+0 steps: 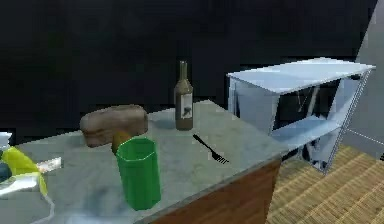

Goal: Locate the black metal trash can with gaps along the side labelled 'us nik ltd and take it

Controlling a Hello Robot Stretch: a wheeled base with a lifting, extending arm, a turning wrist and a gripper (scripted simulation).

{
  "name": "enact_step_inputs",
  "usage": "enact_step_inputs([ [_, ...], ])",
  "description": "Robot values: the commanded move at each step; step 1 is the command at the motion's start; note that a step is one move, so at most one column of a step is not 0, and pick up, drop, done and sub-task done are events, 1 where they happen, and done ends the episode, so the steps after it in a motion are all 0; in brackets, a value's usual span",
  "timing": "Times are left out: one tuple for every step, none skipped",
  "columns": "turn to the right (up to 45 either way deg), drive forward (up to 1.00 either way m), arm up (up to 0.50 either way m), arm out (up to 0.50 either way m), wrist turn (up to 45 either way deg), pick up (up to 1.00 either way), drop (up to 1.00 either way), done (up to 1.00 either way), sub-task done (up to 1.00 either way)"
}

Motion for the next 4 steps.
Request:
enact_step_inputs([
  [45.0,0.00,0.00,0.00,0.0,0.00,0.00,0.00,0.00],
  [45.0,0.00,0.00,0.00,0.0,0.00,0.00,0.00,0.00],
  [12.0,0.00,0.00,0.00,0.0,0.00,0.00,0.00,0.00],
  [0.0,0.40,0.00,0.00,0.0,0.00,0.00,0.00,0.00],
])
